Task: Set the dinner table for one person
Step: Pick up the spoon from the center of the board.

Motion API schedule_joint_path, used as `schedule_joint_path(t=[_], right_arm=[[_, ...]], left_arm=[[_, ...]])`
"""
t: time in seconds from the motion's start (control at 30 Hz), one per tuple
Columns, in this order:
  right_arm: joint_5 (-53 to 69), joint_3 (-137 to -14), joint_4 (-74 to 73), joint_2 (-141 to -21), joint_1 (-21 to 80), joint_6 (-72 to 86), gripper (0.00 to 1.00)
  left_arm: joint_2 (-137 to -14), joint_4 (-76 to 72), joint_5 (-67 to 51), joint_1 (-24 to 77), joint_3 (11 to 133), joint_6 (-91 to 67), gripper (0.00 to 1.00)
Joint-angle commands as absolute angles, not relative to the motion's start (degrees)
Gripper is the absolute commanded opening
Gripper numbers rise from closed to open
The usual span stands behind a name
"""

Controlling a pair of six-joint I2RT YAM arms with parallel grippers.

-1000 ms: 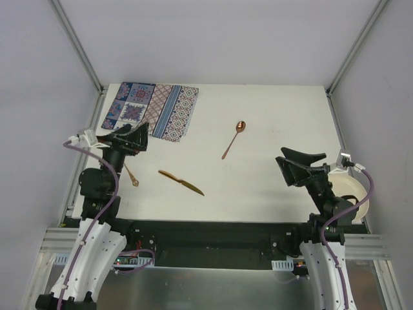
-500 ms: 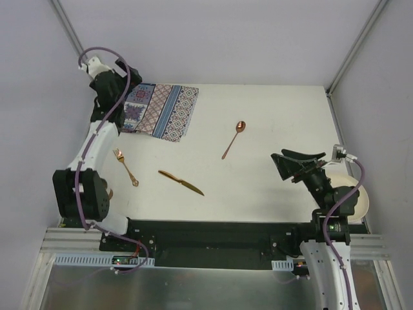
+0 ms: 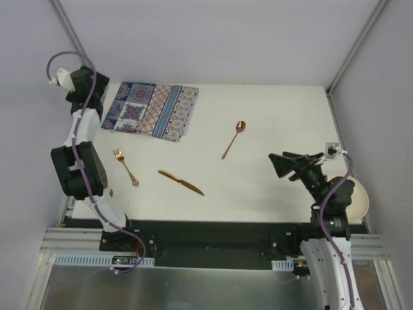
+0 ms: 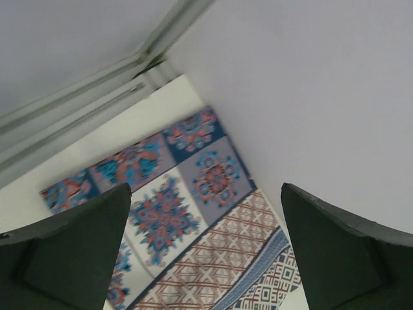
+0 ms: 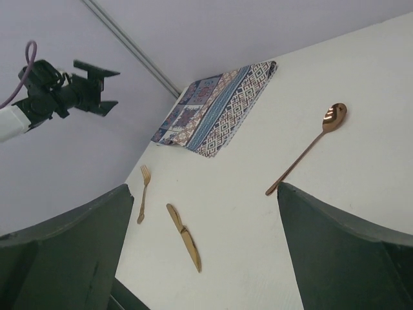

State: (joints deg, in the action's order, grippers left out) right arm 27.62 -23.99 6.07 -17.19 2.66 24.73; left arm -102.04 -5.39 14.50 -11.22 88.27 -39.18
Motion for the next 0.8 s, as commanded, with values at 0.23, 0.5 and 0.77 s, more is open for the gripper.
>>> schedule_joint_path(t=[0.23,0.5,0.77], right_arm=[[22.5,-25.8,2.9,-16.7,3.9,18.0,0.96],[21.7,-26.6,1.7,-16.6,4.3,17.0,0.96],[20.7,-27.2,0.8,-16.6,4.3,16.0,0.96]], left_arm=[[-106.1,-25.0,-8.7,-22.6,70.5,-66.8,0.99],[-109.0,-30.2,-9.9,-24.0,65.4,-70.5,0.94],[-108.1,-9.1,-2.6,-23.6,78.6,-52.1,0.95]])
